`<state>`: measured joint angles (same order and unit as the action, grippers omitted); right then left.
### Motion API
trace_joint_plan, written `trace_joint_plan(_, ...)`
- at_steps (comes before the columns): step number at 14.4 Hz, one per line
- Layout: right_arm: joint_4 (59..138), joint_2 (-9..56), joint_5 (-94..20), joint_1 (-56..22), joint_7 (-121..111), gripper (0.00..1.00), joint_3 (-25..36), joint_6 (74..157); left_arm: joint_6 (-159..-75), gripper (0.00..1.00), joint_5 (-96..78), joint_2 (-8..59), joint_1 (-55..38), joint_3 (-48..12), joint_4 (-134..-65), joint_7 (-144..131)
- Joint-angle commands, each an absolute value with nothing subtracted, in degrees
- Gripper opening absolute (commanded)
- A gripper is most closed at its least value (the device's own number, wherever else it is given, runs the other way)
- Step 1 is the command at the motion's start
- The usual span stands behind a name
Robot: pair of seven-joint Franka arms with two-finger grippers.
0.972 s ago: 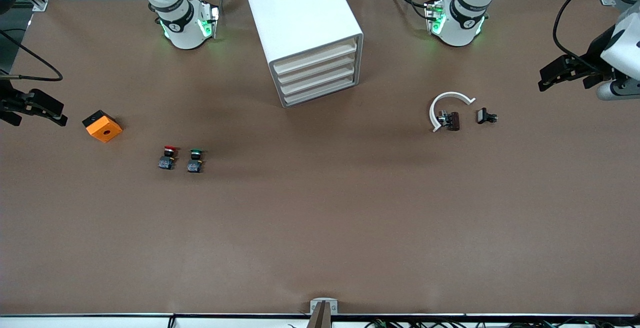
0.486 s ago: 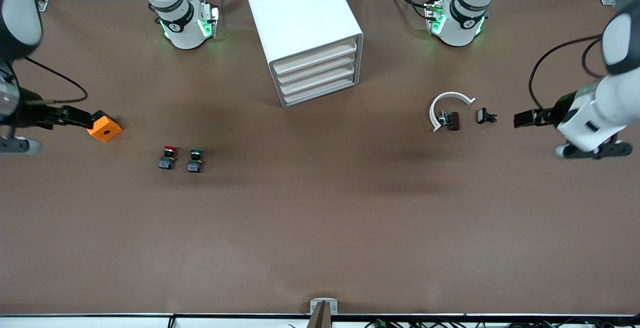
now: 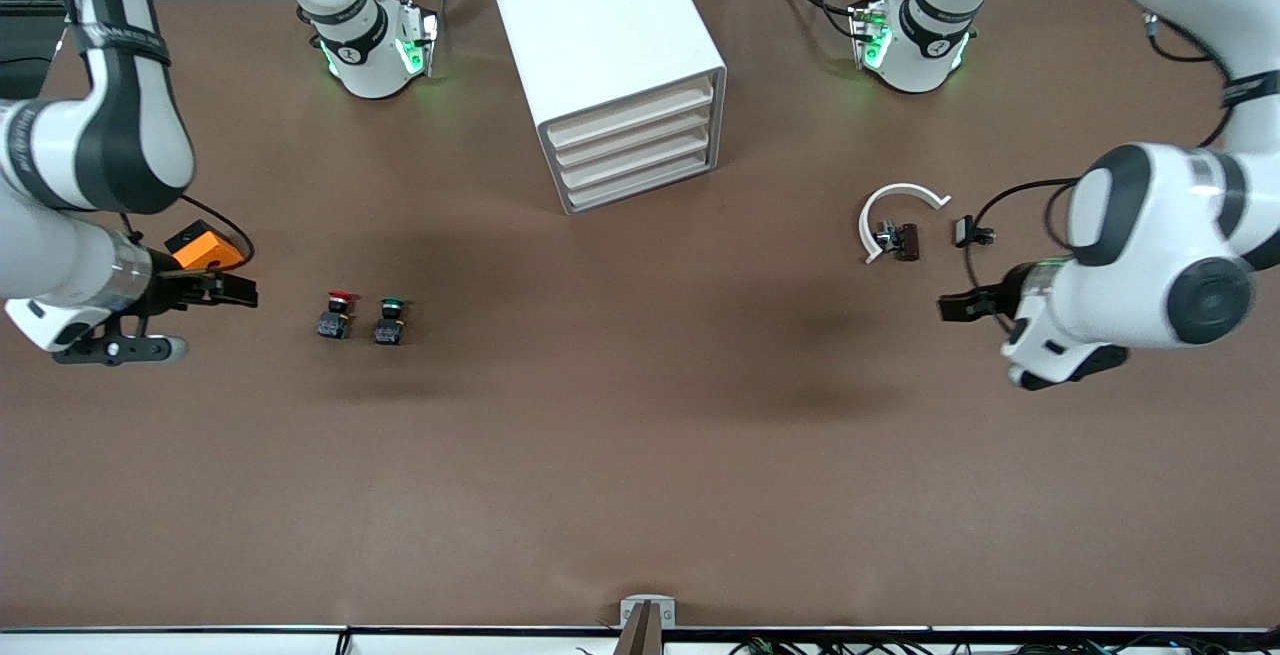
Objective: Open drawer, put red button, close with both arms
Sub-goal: 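Reach the right gripper to the red button while the left gripper reaches the drawer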
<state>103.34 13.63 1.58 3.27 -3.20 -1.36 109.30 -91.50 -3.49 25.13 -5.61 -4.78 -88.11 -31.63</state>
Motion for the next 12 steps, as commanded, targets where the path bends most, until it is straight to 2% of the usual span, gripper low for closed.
trace_joint_plan(1, 111.77, 12.04, 2.11, 3.34, -2.64, 1.0, -1.41, 118.62, -91.14, 1.0, -6.67, 30.22, -10.53, -4.57, -85.61, -49.41)
trace_joint_plan(5, 119.25, 13.18, 1.85, 3.34, 1.73, 1.0, -1.41, 128.92, -91.06, 1.0, -7.12, 36.11, -17.3, -4.66, -84.03, -74.03)
trace_joint_plan(8, 121.46, 15.9, 1.85, 3.25, 4.48, 1.0, -1.41, 134.1, -90.62, 1.0, -15.7, 37.53, -17.93, -4.66, -83.85, -93.2)
trace_joint_plan(12, 122.43, 21.52, 1.85, 3.25, 4.66, 1.0, -1.41, 141.05, -84.65, 1.0, -25.55, 39.81, -20.21, -5.01, -83.94, -97.28)
